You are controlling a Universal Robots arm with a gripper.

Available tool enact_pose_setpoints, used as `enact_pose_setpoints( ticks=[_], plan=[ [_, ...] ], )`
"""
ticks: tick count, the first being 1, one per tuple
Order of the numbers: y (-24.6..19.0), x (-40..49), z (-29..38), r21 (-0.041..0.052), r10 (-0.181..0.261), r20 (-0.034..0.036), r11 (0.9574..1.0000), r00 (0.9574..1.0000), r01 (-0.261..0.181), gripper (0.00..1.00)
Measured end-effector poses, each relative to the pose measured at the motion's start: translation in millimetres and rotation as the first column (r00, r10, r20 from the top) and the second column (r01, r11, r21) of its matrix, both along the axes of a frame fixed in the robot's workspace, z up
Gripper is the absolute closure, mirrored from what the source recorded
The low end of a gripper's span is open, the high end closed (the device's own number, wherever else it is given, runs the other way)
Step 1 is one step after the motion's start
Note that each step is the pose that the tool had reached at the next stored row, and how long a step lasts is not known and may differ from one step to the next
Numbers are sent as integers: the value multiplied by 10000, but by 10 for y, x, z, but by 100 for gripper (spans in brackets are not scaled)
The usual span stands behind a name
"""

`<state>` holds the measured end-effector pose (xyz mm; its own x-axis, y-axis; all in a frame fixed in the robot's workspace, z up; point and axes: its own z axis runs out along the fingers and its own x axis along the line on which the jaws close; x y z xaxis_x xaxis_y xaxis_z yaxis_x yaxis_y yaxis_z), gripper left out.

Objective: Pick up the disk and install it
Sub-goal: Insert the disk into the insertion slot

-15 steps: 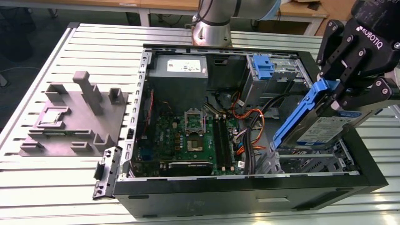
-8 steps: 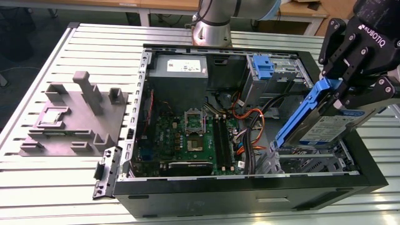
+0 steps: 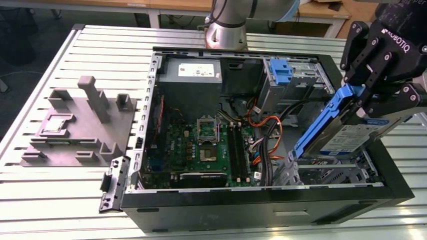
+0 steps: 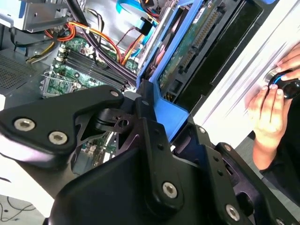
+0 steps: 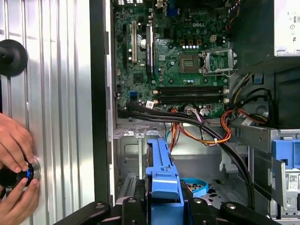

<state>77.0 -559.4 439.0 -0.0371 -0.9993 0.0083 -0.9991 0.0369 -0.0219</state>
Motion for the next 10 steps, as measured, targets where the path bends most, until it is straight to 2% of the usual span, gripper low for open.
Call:
enact_pose_setpoints(
  ticks=[4,8,10],
  plan=[
    [-14,-5,-2,0,1,58,10000,10000,-1,64],
    [-31,-19,-7,1,6,175,10000,9998,-6,64],
    [-34,-33,-18,3,9,202,10000,9998,-9,64]
  ],
)
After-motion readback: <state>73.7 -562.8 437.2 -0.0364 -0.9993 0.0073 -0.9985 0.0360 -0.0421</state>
